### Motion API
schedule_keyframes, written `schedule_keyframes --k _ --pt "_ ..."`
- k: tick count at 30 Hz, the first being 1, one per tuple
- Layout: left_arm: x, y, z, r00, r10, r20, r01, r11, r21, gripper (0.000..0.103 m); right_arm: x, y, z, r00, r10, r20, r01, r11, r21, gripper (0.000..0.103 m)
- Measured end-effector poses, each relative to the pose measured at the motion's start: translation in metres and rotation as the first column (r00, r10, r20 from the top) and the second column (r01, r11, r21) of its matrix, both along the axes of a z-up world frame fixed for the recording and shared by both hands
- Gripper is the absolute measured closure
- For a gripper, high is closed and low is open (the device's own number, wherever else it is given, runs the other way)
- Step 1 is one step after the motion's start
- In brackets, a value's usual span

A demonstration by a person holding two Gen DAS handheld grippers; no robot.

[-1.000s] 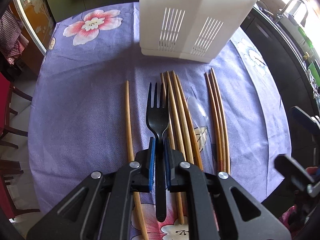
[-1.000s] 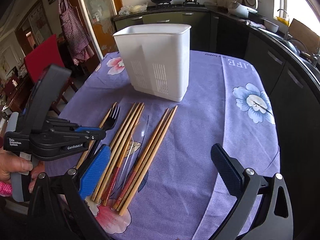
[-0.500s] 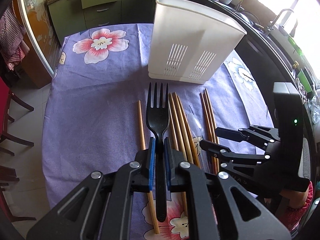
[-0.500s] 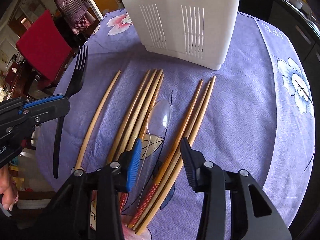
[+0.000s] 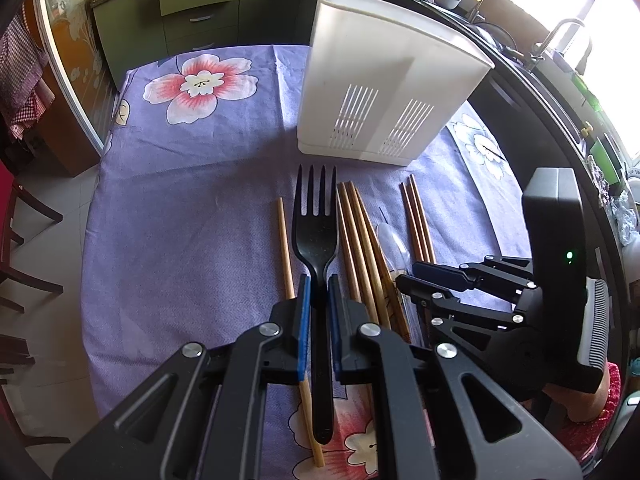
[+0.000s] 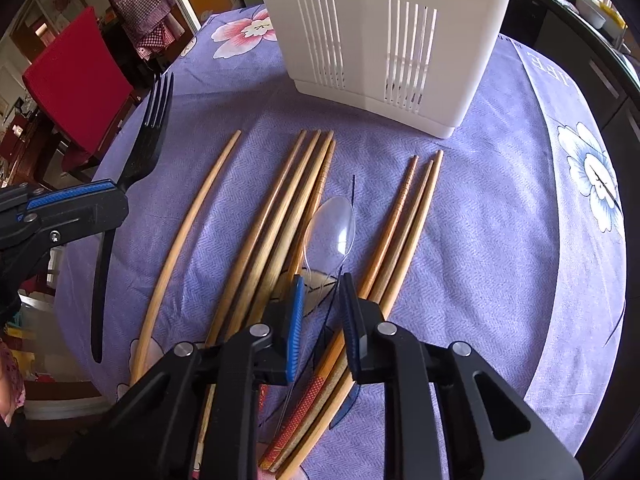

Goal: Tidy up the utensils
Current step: 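Close the right gripper on the clear plastic spoon while the left gripper holds the fork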

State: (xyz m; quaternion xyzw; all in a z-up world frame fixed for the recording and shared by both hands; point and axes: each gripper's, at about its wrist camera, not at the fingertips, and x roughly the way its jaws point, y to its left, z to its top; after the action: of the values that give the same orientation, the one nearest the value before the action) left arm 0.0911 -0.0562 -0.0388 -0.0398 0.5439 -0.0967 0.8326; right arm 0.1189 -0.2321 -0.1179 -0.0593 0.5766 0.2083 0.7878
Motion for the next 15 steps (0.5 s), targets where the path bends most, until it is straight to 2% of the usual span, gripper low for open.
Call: schedule_keyframes --k 5,8,10,12,15 --pt "-0.001 -0.001 -0.001 1.0 -0.007 0.002 0.007 1.0 0.001 0.094 -0.002 0.011 -0.002 0.999 0.014 0.03 -0.013 0.999 -0.052 0.084" --pt "-0.002 -0.002 0.0 1.0 -0.011 0.014 0.011 1.0 0.007 0.094 -0.006 0.021 -0.003 0.997 0.028 0.066 -0.022 0.996 -0.087 0.079" --pt "-0.002 -0.003 0.001 1.0 -0.014 0.019 0.014 1.0 0.006 0.094 -0.007 0.023 -0.004 0.996 0.028 0.09 -0.02 0.996 -0.084 0.083" --pt "-0.003 -0.003 0.002 0.999 -0.016 0.028 0.016 1.0 0.012 0.094 -0.008 0.02 -0.004 0.994 0.009 0.111 0.0 0.997 -0.074 0.092" --pt "-0.005 -0.002 0.004 0.999 -0.019 0.036 0.018 1.0 0.012 0.094 -0.012 0.014 -0.002 0.991 -0.005 0.13 0.009 1.0 -0.026 0.093"
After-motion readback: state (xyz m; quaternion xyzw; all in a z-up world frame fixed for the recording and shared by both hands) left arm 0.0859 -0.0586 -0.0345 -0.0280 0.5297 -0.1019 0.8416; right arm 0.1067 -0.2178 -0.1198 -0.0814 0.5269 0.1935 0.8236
